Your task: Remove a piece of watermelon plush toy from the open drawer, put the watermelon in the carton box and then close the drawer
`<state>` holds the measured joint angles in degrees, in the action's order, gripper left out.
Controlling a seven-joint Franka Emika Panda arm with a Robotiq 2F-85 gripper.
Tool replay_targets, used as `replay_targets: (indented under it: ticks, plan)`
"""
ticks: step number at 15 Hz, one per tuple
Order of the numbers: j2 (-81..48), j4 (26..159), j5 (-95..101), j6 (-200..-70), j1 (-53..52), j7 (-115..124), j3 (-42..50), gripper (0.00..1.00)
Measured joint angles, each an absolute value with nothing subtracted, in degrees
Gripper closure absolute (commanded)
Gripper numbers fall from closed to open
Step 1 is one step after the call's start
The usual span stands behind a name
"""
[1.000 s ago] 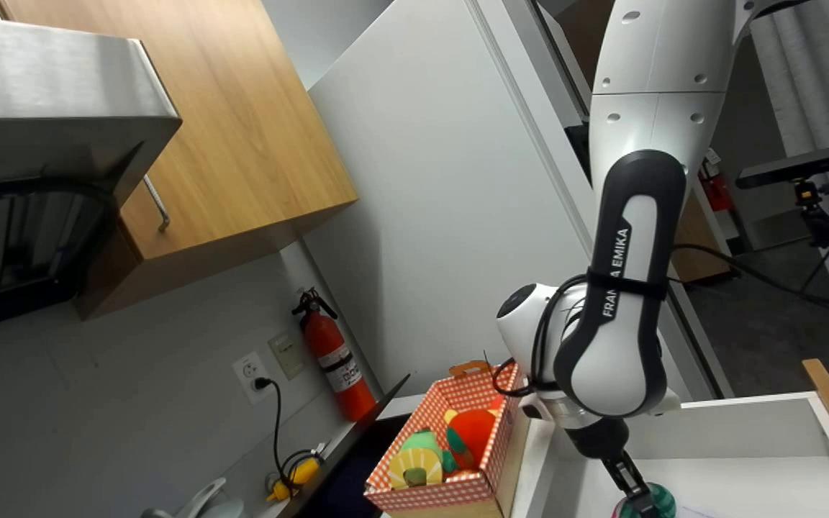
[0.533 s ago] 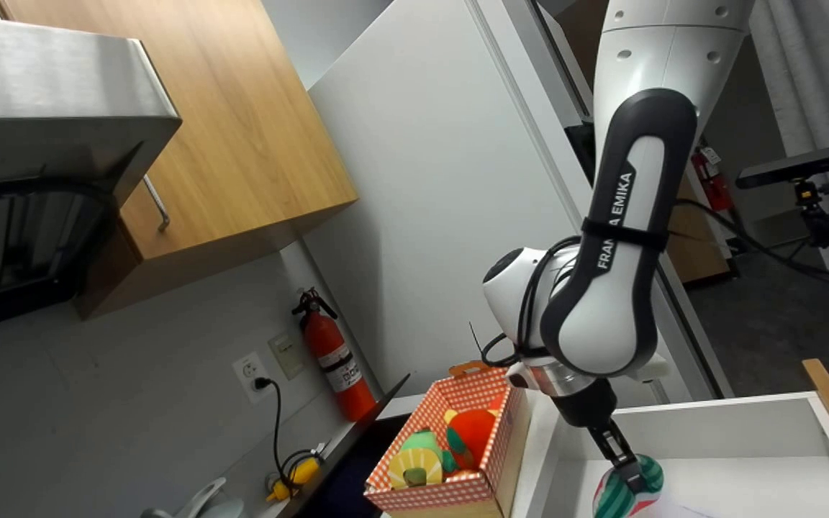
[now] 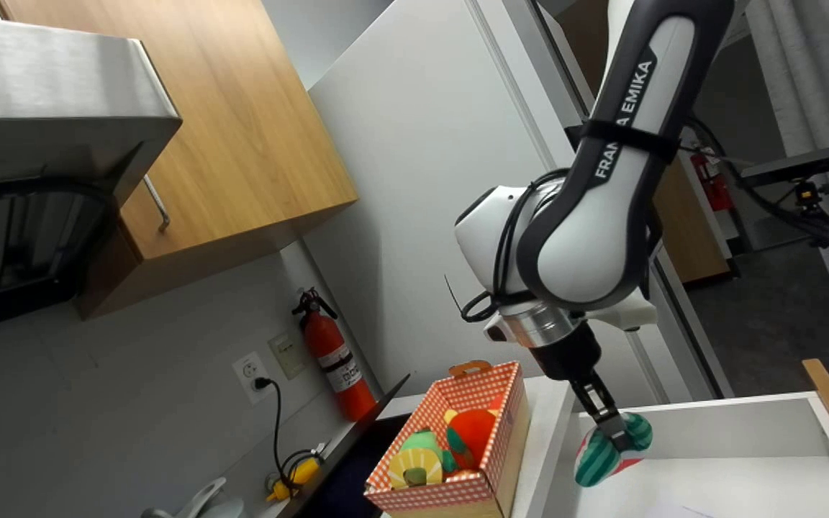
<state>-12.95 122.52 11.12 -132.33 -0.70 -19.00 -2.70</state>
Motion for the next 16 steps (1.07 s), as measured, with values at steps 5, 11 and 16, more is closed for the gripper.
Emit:
replay_targets:
  ticks: [5,11,16]
  plan:
    - [-6.7,123.5,11.1,-130.3,-2.1,-15.7,-3.0,0.96]
    - [-2.7,122.3,13.7,-130.6,-3.6,-11.5,-4.1,0.96]
    - [-3.1,120.0,18.7,-132.0,-4.9,-6.5,-5.2,0.96]
